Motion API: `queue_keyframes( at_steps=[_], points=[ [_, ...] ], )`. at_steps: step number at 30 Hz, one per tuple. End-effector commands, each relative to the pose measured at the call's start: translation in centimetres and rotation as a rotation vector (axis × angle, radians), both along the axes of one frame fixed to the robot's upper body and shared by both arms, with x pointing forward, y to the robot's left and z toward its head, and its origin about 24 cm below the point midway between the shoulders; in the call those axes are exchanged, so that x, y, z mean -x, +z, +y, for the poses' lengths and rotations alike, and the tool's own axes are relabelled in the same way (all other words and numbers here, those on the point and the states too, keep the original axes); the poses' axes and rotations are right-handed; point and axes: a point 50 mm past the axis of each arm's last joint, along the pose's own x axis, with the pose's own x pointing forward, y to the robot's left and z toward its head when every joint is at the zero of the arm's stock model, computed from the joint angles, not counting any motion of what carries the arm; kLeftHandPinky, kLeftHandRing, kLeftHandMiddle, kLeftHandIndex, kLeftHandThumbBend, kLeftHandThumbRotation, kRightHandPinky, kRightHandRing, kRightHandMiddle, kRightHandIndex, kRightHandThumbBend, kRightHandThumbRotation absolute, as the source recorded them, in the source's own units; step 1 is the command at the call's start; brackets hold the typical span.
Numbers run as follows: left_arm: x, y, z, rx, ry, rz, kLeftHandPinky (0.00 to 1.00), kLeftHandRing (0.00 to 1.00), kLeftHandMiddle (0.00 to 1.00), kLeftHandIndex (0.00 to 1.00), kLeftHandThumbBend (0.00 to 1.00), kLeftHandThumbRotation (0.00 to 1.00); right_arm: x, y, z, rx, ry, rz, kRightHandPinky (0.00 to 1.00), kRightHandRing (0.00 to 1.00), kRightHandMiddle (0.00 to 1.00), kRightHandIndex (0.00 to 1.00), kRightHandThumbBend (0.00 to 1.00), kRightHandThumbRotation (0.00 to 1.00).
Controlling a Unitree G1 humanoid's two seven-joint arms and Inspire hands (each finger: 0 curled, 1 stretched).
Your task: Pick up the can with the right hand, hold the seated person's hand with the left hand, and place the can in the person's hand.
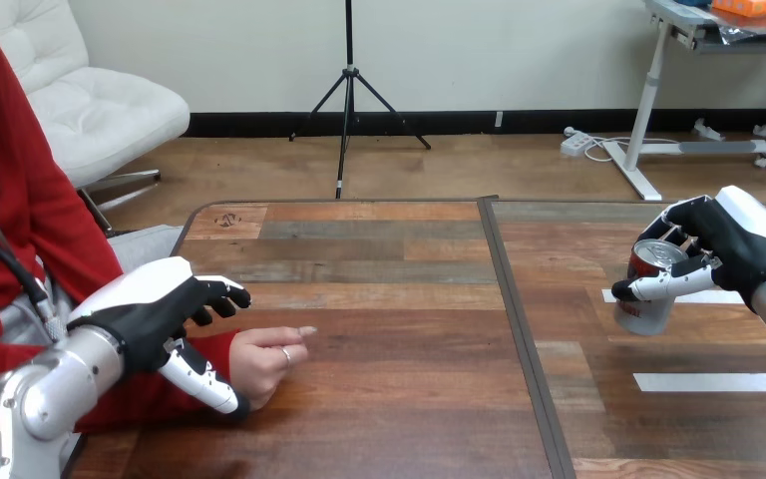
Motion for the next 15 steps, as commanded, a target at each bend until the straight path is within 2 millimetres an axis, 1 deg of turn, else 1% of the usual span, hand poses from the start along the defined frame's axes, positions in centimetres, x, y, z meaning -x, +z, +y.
queue_keyframes(
  at_steps=[1, 15],
  points=[
    [-1.40, 2.77, -0.29, -0.035, -0.024, -0.074, 0.70, 0.79, 0.82, 0.82, 0.96, 0.13, -2.30, 5.21, 0.76, 0.004, 0.037, -0.195, 0.34, 0.38, 0.44, 0.50, 0.70, 0.00],
    [-1.97, 2.59, -0.19, -0.070, 0.017, -0.049, 0.71, 0.82, 0.83, 0.83, 0.94, 0.07, -2.24, 5.13, 0.65, -0.007, 0.030, -0.196, 0.33, 0.37, 0.43, 0.50, 0.71, 0.00]
  ],
)
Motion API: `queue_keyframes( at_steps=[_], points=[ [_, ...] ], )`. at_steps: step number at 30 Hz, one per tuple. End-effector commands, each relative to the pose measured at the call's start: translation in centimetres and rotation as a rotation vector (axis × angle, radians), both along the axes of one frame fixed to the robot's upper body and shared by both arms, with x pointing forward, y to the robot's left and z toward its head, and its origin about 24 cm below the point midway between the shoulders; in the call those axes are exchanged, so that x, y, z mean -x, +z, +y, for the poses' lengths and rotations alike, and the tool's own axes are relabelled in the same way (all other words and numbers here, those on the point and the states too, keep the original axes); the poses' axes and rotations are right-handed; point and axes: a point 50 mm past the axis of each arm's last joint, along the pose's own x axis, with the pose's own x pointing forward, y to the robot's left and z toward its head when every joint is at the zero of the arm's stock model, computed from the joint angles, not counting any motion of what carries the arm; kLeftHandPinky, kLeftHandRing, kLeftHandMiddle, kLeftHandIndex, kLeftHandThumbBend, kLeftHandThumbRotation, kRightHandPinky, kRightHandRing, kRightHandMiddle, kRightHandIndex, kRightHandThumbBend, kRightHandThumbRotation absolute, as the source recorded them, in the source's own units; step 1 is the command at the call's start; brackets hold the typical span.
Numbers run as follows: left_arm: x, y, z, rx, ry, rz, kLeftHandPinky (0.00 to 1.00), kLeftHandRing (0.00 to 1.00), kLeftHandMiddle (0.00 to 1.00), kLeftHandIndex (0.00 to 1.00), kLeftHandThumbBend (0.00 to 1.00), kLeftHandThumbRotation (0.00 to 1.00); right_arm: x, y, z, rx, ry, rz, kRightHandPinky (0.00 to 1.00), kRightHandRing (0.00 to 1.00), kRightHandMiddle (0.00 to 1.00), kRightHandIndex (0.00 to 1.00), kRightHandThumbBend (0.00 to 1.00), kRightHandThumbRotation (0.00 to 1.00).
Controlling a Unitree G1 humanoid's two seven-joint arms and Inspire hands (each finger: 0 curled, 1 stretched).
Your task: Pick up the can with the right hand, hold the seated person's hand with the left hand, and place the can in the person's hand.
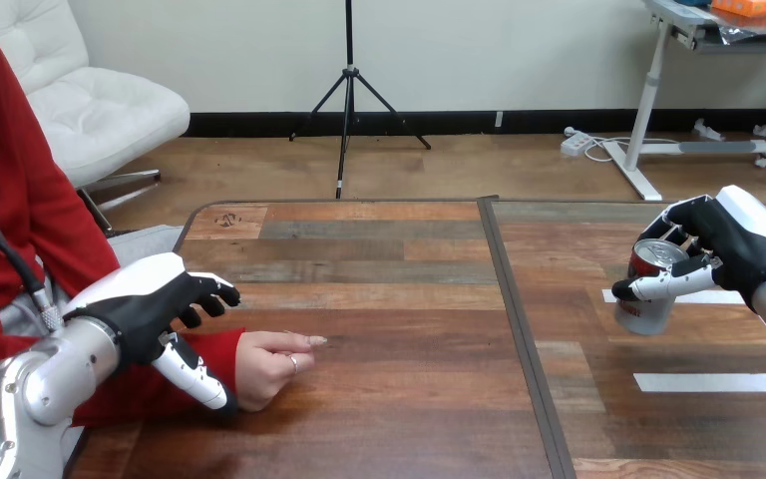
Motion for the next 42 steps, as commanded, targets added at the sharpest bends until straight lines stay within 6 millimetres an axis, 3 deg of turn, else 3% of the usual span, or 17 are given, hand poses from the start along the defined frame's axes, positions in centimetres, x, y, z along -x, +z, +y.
queue_keyframes(
  at_steps=[1, 19, 42],
  points=[
    [-1.5, 2.1, -0.4, -0.042, -0.019, -0.074, 0.72, 0.82, 0.84, 0.83, 0.94, 0.07, -2.2, 5.1, 0.7, -0.010, 0.030, -0.194, 0.33, 0.36, 0.43, 0.50, 0.71, 0.00],
    [-2.6, 1.9, -0.1, -0.094, 0.008, -0.049, 0.76, 0.85, 0.85, 0.85, 0.91, 0.05, -2.1, 5.1, 0.6, -0.002, 0.033, -0.202, 0.35, 0.37, 0.44, 0.50, 0.71, 0.00],
    [-3.9, 1.1, -0.4, -0.167, -0.058, -0.020, 0.73, 0.82, 0.84, 0.82, 0.90, 0.08, -2.2, 5.2, 0.5, -0.016, 0.025, -0.206, 0.34, 0.37, 0.43, 0.49, 0.71, 0.00]
  ],
)
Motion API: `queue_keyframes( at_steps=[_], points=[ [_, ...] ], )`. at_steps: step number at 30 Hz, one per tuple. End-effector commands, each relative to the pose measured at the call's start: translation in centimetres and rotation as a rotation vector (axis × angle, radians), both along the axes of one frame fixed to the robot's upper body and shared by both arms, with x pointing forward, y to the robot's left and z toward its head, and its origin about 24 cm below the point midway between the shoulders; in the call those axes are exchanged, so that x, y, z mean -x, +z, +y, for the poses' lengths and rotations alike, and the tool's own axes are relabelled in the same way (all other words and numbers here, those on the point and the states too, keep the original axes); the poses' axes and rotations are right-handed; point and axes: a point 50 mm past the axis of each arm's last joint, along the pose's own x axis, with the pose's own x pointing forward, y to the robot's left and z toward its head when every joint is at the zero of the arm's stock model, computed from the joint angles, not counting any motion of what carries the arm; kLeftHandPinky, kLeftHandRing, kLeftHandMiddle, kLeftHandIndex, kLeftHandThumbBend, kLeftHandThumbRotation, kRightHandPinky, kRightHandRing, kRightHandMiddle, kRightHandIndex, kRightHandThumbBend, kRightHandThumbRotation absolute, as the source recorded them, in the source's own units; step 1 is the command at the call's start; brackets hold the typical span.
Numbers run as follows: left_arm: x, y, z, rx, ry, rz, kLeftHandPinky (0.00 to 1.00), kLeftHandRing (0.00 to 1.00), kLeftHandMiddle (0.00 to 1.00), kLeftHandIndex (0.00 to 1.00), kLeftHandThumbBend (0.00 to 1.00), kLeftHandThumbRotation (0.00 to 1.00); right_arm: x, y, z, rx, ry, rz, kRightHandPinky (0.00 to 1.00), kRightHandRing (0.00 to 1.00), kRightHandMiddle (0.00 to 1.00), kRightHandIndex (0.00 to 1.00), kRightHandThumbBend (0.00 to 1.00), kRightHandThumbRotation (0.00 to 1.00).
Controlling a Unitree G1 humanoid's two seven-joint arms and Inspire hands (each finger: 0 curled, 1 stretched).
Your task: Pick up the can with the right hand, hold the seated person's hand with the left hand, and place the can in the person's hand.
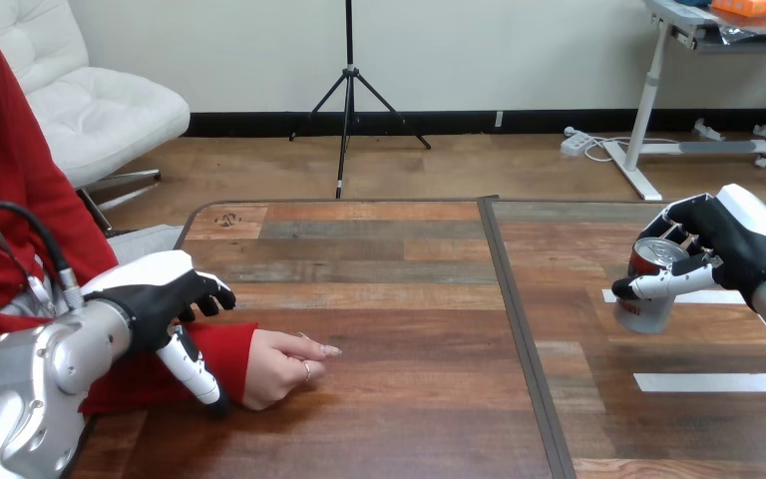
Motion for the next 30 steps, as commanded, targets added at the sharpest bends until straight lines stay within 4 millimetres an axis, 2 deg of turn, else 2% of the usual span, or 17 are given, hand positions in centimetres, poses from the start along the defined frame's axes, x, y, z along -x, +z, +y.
queue_keyframes(
  at_steps=[1, 15, 30],
  points=[
    [-1.53, 2.00, -0.35, -0.046, -0.036, -0.075, 0.73, 0.82, 0.84, 0.82, 0.90, 0.07, -2.15, 5.15, 0.51, -0.014, 0.025, -0.199, 0.34, 0.37, 0.43, 0.49, 0.71, 0.00],
    [-1.97, 1.62, -0.80, -0.104, -0.064, -0.061, 0.72, 0.83, 0.84, 0.80, 0.89, 0.03, -2.14, 5.24, 0.49, -0.002, 0.023, -0.209, 0.33, 0.36, 0.42, 0.49, 0.72, 0.00],
    [-2.38, 1.32, -1.27, -0.149, -0.089, -0.033, 0.66, 0.78, 0.81, 0.79, 0.88, 0.05, -2.13, 5.42, 0.52, -0.018, 0.030, -0.222, 0.32, 0.36, 0.42, 0.48, 0.72, 0.00]
  ],
)
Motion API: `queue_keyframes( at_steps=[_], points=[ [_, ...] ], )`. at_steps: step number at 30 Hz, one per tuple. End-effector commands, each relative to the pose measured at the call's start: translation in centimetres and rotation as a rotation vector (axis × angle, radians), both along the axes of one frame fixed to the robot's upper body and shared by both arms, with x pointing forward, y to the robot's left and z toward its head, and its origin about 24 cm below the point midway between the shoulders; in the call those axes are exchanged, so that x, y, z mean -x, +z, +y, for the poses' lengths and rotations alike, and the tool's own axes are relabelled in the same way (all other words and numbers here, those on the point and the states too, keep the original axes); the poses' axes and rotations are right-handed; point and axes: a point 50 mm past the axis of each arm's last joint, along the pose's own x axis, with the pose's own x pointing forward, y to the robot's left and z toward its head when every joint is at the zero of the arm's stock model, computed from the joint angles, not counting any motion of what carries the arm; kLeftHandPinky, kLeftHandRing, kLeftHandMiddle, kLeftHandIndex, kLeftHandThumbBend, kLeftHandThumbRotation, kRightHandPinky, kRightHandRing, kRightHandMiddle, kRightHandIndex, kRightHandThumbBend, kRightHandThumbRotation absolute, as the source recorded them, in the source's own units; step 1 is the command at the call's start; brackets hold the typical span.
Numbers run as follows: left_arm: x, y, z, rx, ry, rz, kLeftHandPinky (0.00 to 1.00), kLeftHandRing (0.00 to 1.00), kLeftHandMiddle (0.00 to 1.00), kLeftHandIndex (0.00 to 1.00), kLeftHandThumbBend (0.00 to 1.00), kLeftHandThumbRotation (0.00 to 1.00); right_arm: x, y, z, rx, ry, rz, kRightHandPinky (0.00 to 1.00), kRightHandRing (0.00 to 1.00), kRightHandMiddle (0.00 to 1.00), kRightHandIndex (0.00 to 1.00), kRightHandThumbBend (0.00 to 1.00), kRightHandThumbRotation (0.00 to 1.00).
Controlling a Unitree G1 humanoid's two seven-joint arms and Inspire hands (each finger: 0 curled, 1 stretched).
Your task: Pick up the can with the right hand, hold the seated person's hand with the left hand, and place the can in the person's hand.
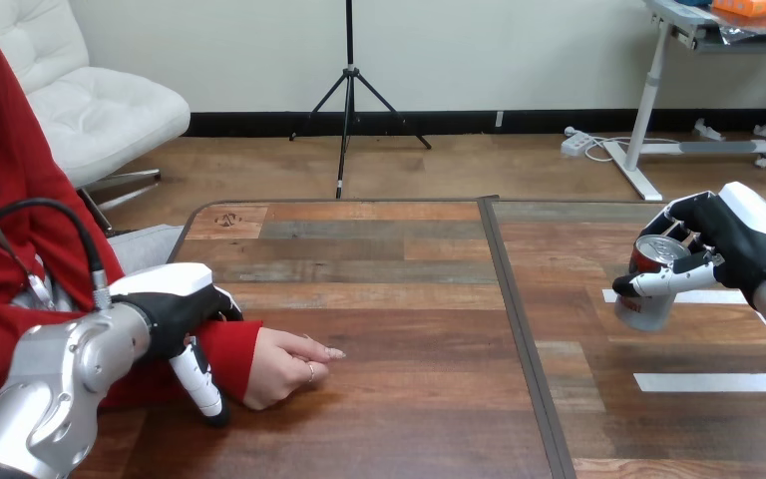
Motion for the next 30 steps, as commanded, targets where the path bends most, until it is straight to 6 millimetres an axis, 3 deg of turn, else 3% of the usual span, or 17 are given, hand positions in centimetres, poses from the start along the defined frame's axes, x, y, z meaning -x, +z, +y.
queue_keyframes(
  at_steps=[1, 30],
  points=[
    [-1.7, 2.5, -0.3, -0.046, -0.028, -0.080, 0.66, 0.78, 0.80, 0.79, 0.88, 0.05, -2.1, 5.3, 0.5, -0.014, 0.032, -0.208, 0.32, 0.36, 0.42, 0.48, 0.72, 0.00],
    [-2.8, 0.4, -1.1, -0.110, -0.035, -0.014, 0.67, 0.78, 0.80, 0.80, 0.85, 0.09, -2.2, 5.4, 0.6, -0.032, 0.040, -0.213, 0.33, 0.37, 0.42, 0.48, 0.72, 0.00]
  ],
)
